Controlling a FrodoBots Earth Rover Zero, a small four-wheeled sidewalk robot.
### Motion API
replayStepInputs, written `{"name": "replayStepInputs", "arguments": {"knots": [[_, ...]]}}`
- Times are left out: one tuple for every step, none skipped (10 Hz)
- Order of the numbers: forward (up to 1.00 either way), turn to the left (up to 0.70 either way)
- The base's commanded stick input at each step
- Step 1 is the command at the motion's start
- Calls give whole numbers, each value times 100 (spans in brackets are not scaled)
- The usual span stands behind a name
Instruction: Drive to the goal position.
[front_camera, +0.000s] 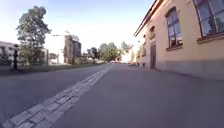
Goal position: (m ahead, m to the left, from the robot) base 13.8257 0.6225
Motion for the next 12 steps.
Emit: {"name": "replayStepInputs", "arguments": {"knots": [[50, 0], [50, 0], [50, 0], [50, 0], [50, 22], [50, 50], [50, 50], [50, 50], [50, 50], [50, 42], [50, 0], [50, 0]]}}
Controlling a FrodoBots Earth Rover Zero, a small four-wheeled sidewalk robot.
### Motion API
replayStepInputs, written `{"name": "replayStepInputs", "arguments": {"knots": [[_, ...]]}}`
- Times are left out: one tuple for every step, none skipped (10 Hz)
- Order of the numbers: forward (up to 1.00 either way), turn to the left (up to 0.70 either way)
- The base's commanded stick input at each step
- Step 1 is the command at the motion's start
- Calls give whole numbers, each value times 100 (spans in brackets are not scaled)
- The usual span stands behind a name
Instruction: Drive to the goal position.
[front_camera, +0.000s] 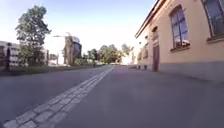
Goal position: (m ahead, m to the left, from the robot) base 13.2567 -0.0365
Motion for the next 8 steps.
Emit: {"name": "replayStepInputs", "arguments": {"knots": [[50, 0], [50, 0], [50, 0], [50, 0], [50, 0], [50, 0], [50, 0], [50, 0]]}}
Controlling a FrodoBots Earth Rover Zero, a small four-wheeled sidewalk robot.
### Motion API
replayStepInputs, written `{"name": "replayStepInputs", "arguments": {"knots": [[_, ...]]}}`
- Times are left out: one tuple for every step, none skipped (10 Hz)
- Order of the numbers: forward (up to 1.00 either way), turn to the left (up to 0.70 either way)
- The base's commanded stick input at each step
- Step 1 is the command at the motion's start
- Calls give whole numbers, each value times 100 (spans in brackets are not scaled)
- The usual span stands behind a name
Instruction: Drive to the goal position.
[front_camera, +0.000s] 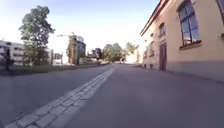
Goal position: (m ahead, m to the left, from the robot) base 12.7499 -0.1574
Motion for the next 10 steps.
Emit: {"name": "replayStepInputs", "arguments": {"knots": [[50, 0], [50, 0], [50, 0], [50, 0], [50, 0], [50, 0], [50, -24], [50, -47], [50, -50], [50, -50]]}}
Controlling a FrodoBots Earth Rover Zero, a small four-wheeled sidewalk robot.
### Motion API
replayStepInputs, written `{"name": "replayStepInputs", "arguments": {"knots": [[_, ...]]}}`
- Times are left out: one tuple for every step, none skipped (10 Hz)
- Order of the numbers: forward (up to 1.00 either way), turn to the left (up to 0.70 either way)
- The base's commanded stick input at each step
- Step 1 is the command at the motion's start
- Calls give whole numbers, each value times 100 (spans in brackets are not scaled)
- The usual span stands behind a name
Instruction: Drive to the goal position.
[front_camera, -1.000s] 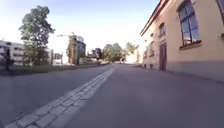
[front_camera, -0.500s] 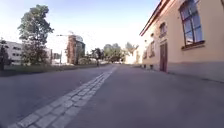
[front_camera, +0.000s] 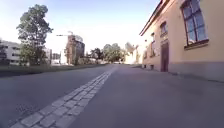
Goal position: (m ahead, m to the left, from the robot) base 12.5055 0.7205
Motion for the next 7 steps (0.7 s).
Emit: {"name": "replayStepInputs", "arguments": {"knots": [[50, -50], [50, -50], [50, -50], [50, -32], [50, 0], [50, 0], [50, 0]]}}
